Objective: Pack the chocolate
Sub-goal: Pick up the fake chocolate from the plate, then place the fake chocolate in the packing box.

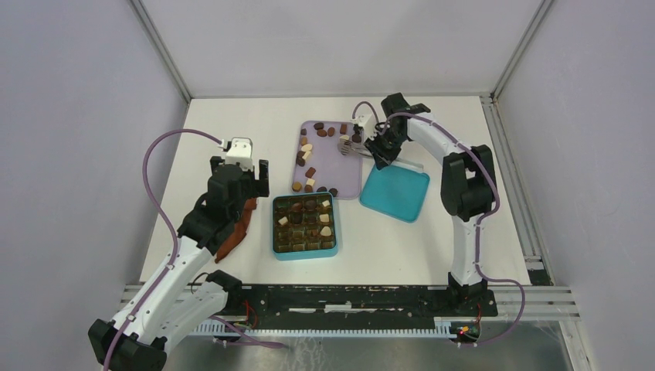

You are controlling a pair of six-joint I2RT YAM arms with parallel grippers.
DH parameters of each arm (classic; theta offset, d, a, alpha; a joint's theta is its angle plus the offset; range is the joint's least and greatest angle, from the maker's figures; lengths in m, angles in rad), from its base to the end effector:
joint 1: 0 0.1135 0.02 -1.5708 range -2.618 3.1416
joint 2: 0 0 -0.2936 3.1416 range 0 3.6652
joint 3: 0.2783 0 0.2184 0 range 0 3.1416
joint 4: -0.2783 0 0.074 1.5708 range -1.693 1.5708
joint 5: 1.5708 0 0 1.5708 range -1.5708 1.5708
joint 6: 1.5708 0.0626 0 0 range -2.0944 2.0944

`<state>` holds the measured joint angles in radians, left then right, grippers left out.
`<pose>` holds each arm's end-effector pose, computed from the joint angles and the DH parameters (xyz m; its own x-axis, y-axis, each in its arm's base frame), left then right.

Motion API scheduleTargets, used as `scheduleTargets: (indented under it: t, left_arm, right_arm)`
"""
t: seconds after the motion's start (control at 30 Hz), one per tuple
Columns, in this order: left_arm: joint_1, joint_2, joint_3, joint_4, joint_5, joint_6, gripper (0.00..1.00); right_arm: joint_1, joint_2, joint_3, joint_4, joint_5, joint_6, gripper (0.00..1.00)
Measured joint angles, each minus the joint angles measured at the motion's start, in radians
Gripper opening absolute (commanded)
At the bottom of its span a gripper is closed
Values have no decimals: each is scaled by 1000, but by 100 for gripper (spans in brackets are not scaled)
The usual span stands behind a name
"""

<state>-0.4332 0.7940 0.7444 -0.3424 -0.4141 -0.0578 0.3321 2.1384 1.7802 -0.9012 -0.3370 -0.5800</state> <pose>0.1451 -0.0394 0.3222 -0.3489 0.1031 -0.9315 0.0267 0.9946 0.1001 0.4057 0.1618 0.2170 -0.5316 -0.7304 -0.4288 -0.8306 0.5486 0.0954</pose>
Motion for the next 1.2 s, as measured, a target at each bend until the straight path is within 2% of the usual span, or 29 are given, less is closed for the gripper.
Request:
scheduleTargets:
  t: [0.9, 1.2]
  left_arm:
    - [0, 5, 0, 0, 3, 0, 90]
    - [0, 5, 0, 0, 2, 0, 90]
  right_arm:
    - [2, -210, -201, 32, -161, -31, 7]
    - [54, -337, -307, 45, -219, -50, 7]
